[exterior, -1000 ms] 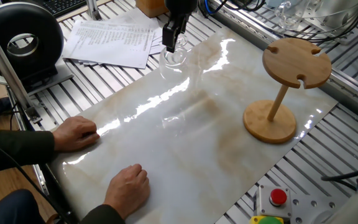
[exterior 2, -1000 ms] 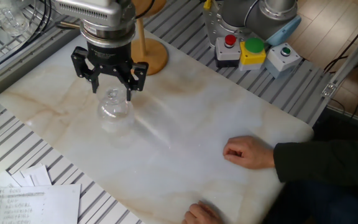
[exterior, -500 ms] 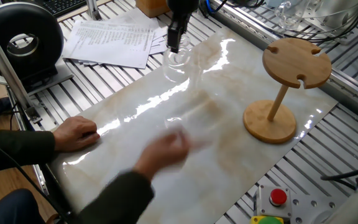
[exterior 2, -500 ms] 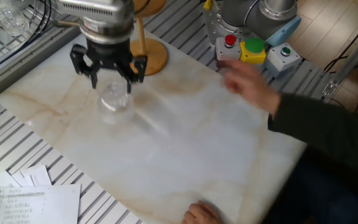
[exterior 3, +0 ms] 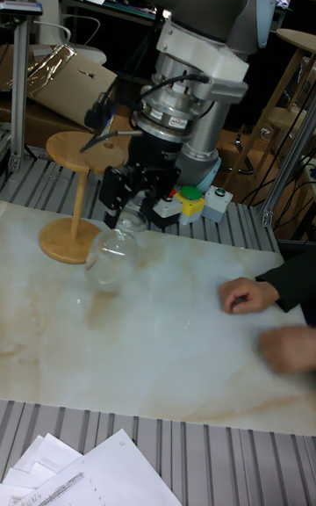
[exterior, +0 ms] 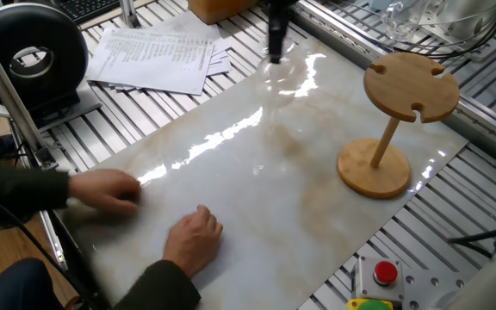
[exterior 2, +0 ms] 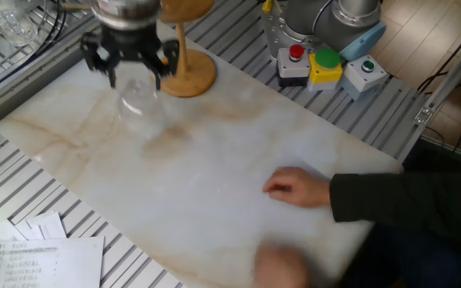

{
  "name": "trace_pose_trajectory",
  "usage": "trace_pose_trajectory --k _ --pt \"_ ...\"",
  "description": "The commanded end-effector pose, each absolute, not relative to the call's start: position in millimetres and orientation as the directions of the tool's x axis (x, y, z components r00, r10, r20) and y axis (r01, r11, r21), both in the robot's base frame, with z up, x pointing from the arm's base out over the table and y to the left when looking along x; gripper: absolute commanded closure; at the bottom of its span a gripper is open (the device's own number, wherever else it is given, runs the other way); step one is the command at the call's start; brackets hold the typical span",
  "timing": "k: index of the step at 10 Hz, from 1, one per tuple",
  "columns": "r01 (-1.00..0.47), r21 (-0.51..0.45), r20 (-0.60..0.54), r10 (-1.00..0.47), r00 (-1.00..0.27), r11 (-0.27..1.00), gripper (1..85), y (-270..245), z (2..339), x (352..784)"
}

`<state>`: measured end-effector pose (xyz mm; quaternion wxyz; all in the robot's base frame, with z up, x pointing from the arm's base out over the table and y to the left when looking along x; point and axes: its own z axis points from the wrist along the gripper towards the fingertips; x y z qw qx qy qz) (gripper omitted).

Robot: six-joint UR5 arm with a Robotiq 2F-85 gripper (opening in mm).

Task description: Put the glass cup onto the shelf

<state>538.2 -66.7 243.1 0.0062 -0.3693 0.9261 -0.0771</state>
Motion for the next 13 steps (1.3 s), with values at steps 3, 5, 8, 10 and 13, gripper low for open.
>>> trace_pose_trajectory --k 3,5,8,10,13 --pt "-0.753 -0.196 0.107 -0.749 -0.654 0.629 84.7 -106 258 506" --pt "-0.744 -0.164 0.064 -0.746 -0.663 0.647 84.7 -90 255 506" --pt "-0.725 -0.125 -0.045 -0.734 -0.678 0.677 84.7 -31 250 558" --pt "-0.690 -0.129 -0.073 -0.701 -0.709 0.712 84.7 -17 249 575" --pt "-0.636 -0.110 -0.131 -0.645 -0.753 0.764 84.7 -6 250 583"
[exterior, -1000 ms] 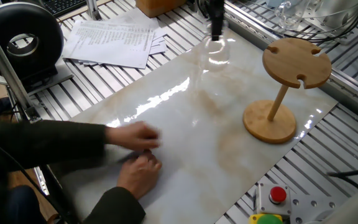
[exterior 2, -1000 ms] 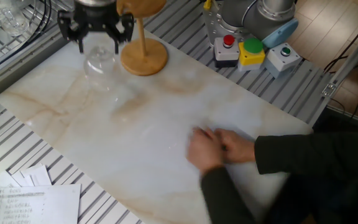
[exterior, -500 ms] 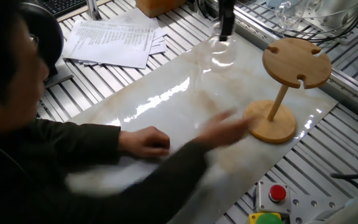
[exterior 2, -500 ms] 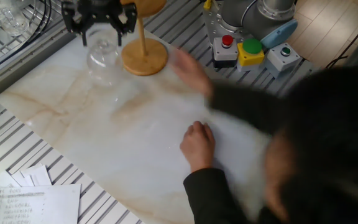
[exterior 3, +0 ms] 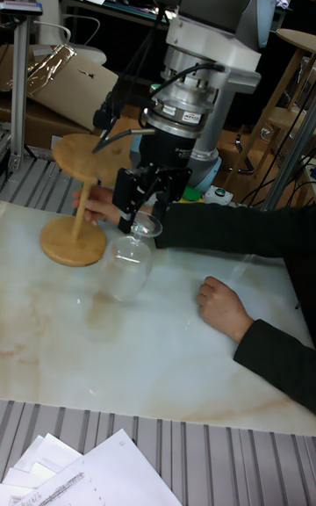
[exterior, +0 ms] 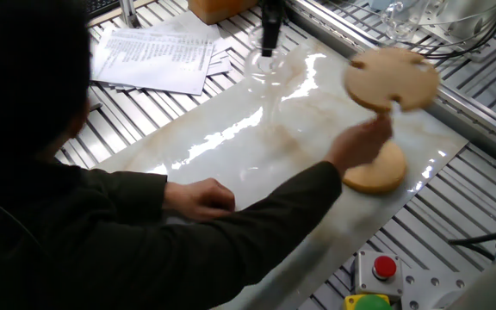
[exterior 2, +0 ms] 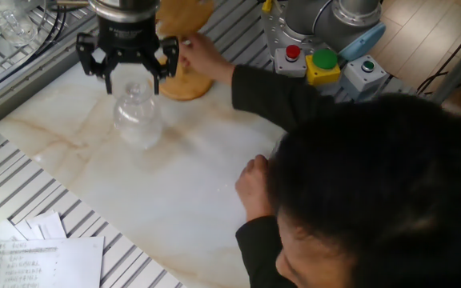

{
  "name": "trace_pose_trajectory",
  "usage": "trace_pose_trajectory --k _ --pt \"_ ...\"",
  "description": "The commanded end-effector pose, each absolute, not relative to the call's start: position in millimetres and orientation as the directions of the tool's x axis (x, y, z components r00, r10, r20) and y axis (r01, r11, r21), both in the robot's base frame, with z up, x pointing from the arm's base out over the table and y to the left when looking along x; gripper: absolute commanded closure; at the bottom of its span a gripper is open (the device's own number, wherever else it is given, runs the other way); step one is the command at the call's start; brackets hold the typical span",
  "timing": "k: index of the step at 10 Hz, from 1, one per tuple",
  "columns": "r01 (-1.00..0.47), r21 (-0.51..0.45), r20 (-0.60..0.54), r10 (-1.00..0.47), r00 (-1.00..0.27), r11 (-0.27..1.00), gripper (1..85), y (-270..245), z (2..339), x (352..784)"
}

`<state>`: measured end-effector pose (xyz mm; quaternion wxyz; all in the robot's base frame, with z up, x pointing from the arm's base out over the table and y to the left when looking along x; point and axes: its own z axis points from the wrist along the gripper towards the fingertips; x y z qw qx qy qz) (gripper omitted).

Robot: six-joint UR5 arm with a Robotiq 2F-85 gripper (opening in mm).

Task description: Put the glass cup onto the shelf

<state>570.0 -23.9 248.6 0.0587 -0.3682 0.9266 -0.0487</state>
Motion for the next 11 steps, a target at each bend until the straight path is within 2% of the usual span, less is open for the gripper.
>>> trace_pose_trajectory --k 1,8,11 --pt "-0.620 -0.112 -0.134 -0.630 -0.765 0.776 84.7 -7 250 583" --pt "-0.650 -0.129 -0.072 -0.661 -0.747 0.749 84.7 -22 250 572" --pt "-0.614 -0.108 -0.048 -0.621 -0.782 0.782 84.7 -23 265 552"
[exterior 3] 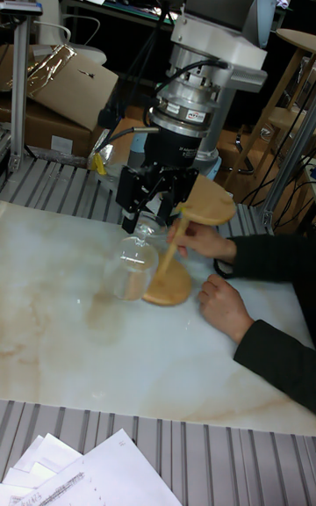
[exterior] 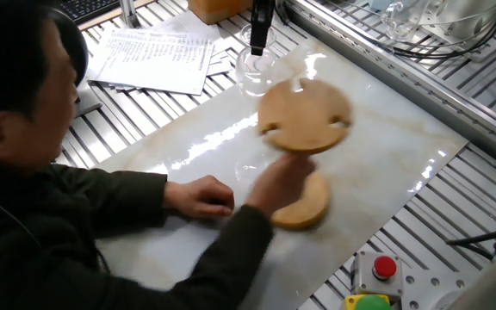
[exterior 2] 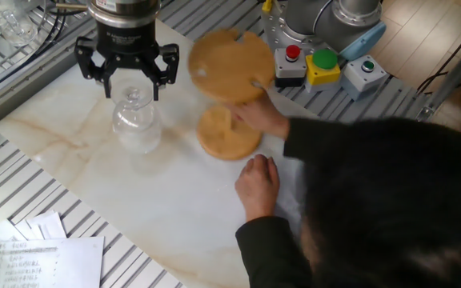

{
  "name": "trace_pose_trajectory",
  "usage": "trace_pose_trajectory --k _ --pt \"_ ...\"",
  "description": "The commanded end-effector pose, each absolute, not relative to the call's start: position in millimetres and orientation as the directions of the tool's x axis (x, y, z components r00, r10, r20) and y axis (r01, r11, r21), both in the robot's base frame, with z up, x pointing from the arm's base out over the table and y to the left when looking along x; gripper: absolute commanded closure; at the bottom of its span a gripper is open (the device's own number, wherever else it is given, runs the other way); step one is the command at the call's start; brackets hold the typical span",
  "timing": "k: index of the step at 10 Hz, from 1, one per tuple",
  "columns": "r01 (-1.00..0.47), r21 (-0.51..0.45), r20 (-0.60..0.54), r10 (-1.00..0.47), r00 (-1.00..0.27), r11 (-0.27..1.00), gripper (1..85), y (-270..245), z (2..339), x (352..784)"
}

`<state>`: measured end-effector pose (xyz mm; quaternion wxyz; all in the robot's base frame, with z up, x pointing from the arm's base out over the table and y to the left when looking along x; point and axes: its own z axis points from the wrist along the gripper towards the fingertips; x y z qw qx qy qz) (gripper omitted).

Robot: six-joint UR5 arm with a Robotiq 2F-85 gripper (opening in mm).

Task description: Put the glass cup onto the shelf

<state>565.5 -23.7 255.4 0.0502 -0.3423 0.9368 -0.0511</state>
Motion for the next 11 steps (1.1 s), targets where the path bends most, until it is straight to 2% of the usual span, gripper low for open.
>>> trace_pose_trajectory --k 1,4,11 --pt "-0.598 -0.097 -0.039 -0.604 -0.796 0.795 84.7 -23 269 544" --pt "-0.566 -0.072 -0.022 -0.568 -0.822 0.821 84.7 -19 280 525" --pt "-0.519 -0.091 -0.045 -0.524 -0.851 0.850 84.7 6 266 535"
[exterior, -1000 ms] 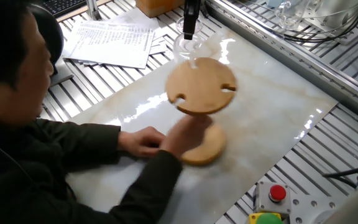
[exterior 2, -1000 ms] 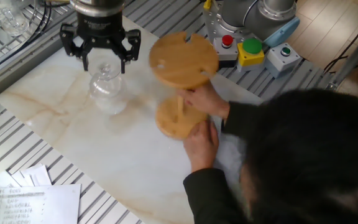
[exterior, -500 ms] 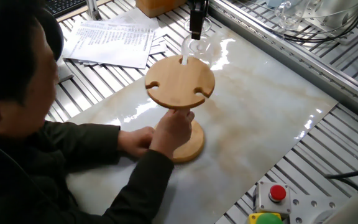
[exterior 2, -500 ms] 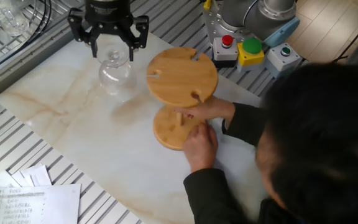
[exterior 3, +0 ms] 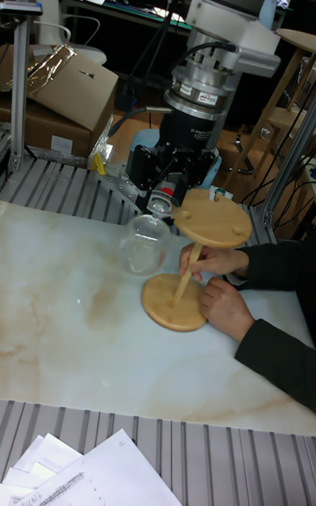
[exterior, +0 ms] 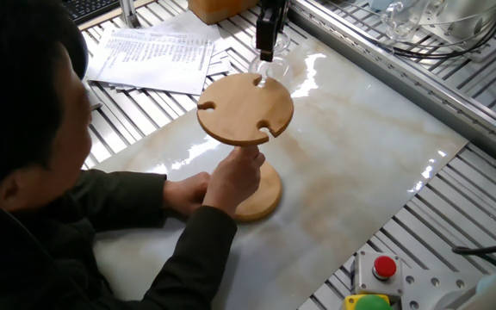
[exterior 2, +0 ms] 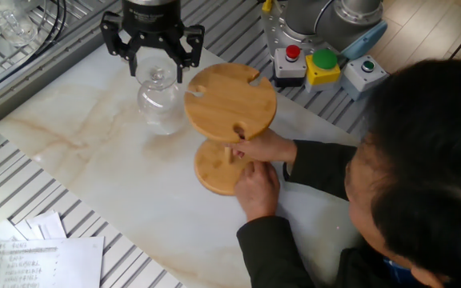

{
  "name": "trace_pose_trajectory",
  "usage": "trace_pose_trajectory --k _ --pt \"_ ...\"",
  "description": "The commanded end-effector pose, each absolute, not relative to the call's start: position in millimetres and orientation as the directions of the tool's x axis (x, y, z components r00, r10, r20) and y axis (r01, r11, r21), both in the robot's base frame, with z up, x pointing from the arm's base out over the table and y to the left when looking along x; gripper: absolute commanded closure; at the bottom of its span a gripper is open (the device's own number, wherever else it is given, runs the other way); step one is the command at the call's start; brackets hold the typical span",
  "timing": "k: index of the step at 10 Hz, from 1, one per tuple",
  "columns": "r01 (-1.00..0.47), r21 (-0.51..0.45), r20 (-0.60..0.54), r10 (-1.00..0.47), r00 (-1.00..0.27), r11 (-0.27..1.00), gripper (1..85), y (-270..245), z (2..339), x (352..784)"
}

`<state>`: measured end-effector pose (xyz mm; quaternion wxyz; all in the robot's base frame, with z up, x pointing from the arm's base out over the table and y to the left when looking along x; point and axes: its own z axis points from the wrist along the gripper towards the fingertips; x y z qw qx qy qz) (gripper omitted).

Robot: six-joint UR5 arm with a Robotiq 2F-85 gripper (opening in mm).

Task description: Put the glass cup onto the shelf

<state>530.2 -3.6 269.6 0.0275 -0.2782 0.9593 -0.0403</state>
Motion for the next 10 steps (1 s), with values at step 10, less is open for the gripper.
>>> trace_pose_trajectory --k 10 --pt "-0.458 -0.076 -0.030 -0.461 -0.887 0.886 84.7 23 260 522"
